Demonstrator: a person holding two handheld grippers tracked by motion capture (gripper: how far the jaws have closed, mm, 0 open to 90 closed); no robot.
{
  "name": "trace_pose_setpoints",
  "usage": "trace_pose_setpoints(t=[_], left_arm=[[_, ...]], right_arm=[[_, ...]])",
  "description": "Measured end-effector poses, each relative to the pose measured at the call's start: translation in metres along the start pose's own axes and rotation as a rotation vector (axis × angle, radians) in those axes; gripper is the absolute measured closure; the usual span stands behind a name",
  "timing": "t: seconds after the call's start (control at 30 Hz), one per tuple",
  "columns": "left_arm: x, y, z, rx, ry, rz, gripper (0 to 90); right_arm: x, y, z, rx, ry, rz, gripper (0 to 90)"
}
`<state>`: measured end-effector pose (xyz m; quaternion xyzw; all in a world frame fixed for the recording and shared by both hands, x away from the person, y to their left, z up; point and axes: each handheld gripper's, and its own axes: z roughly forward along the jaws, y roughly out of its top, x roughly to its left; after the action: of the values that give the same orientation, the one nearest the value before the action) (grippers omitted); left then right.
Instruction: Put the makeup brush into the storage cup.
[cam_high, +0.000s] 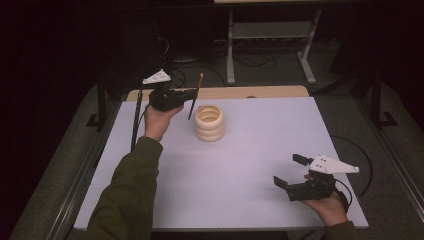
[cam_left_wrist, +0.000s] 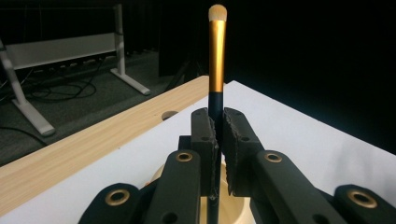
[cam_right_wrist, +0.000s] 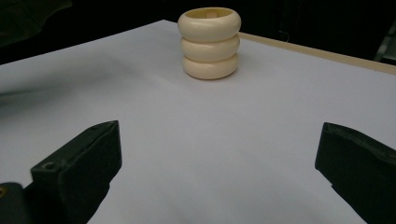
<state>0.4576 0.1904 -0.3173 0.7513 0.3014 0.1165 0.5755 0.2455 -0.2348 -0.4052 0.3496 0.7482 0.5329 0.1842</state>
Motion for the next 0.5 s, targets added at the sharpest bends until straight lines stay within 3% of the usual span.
trace_pose_setpoints(t=[0.5], left_arm=[[-0.001,0.004,0.021,-0.028,-0.02,0.008,83.6]], right_arm=[[-0.001,0.0,-0.001,-0.003,0.003,0.003,0.0]])
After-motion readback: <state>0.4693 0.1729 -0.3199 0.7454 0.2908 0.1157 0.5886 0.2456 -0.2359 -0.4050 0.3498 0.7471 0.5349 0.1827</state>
